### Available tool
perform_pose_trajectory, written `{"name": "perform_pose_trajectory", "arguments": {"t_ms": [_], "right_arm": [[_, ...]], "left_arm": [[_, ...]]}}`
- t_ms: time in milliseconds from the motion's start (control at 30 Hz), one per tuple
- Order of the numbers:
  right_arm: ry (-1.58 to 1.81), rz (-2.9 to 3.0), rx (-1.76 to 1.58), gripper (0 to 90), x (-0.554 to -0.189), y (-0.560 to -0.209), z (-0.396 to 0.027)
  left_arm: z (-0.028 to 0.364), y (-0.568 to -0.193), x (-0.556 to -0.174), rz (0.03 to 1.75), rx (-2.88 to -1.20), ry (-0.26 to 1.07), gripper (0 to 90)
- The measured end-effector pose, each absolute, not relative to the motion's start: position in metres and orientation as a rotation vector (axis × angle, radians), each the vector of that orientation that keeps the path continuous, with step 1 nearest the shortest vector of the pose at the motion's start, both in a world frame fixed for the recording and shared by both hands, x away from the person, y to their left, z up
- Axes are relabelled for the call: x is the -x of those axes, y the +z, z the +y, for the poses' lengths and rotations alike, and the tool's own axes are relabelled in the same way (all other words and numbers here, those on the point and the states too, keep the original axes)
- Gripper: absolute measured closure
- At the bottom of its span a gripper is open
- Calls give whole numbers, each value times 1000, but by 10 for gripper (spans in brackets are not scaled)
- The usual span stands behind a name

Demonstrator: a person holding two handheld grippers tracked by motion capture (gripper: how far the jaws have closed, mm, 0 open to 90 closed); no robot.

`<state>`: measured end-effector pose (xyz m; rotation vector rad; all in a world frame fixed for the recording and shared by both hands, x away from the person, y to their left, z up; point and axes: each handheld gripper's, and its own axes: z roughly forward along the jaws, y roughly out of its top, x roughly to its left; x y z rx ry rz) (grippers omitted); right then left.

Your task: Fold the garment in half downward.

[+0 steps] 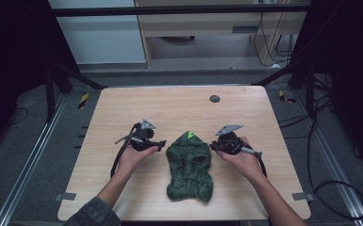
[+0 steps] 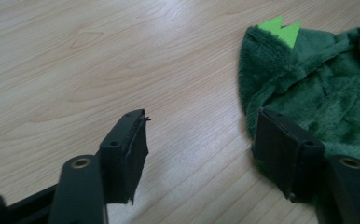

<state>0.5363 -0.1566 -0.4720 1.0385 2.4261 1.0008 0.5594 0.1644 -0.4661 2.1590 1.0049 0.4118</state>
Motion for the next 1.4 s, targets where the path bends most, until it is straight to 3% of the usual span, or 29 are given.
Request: {"name": "perform_pose_trajectory", "arguments": {"t_ms": [100, 367, 967, 1100, 1233, 1333, 1400], "right_arm": [[1005, 2434, -1029, 776, -539, -473, -153], [1010, 2436, -1050, 622, -550, -476, -139], [973, 2476, -1096, 578, -558, -492, -134], [981, 2476, -1099, 593, -558, -494, -134], [988, 2487, -1089, 666, -557, -494, -133], [992, 2495, -1087, 703, -556, -493, -132], [1002, 2509, -1077, 765, -556, -493, -131]], "left_arm": [[162, -467, -560, 1003, -2157, 409, 364], [153, -472, -567, 990, -2138, 352, 334], [139, -487, -564, 968, -2228, 346, 326], [138, -490, -565, 976, -2226, 340, 344], [136, -493, -564, 972, -2230, 328, 389], [135, -493, -562, 955, -2229, 319, 451], [134, -493, -559, 927, -2229, 299, 580]]}}
